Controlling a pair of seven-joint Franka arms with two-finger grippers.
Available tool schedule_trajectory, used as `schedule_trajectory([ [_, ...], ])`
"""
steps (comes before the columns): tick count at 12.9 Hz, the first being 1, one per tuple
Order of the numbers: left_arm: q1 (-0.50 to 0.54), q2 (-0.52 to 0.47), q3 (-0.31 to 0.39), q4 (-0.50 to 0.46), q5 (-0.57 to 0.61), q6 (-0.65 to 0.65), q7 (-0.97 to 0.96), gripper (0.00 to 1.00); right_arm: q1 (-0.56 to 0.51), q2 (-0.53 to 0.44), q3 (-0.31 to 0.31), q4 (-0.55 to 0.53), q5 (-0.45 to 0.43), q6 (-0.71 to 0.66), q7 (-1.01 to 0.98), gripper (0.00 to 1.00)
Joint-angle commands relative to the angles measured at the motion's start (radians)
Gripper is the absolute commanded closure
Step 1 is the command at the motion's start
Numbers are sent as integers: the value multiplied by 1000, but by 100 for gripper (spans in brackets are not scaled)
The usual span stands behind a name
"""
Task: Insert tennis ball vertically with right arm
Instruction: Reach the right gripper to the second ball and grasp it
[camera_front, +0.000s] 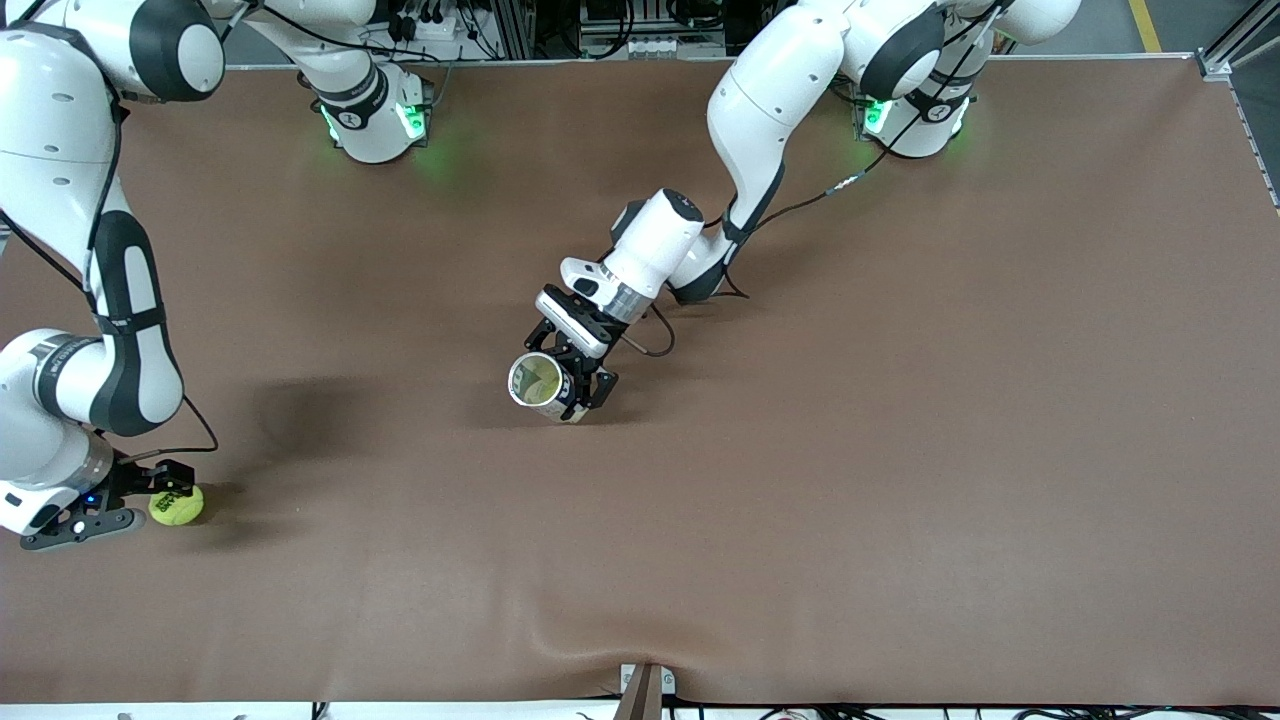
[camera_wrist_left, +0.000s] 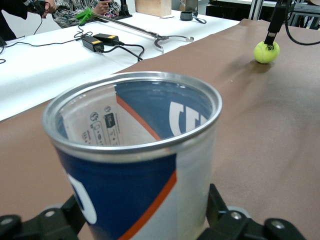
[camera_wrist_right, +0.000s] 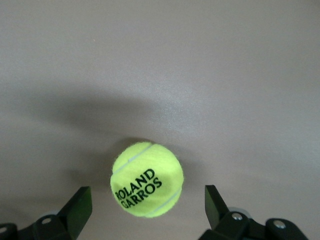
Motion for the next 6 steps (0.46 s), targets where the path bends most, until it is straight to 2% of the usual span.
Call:
schedule_trajectory([
  [1, -10, -1, 5, 7, -24, 16, 0, 0, -22, 33, 22, 23, 22, 44, -32, 0],
  [3, -10, -2, 5, 5, -26, 16, 0, 0, -22, 63, 22, 24, 24, 110, -29, 0],
  [6, -12, -4, 5, 5, -27, 20, 0, 0, -24, 70, 22, 24, 32, 124, -32, 0],
])
